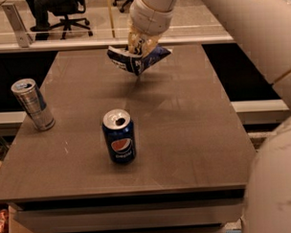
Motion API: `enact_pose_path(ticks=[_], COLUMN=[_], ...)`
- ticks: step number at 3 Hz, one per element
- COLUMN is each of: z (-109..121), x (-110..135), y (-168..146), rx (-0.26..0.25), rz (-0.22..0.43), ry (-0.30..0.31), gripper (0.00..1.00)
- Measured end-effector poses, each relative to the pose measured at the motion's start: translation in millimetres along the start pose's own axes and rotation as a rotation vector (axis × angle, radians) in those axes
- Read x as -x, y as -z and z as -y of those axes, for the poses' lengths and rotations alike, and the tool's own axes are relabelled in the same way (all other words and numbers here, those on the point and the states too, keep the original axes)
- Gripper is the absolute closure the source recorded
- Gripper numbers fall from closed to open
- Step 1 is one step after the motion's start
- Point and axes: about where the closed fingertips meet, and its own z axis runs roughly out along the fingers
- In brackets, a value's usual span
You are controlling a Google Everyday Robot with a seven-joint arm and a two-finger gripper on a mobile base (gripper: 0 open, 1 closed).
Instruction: Move blue chip bag near pepsi can
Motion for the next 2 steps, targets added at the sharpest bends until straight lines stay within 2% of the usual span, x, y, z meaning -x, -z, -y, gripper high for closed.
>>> enact_pose_path(ticks=[2], z=[-27.7], x=[52.4], y=[17.2], rx=[0.024], rz=[0.048], ry=[-0.043], gripper=[1.0])
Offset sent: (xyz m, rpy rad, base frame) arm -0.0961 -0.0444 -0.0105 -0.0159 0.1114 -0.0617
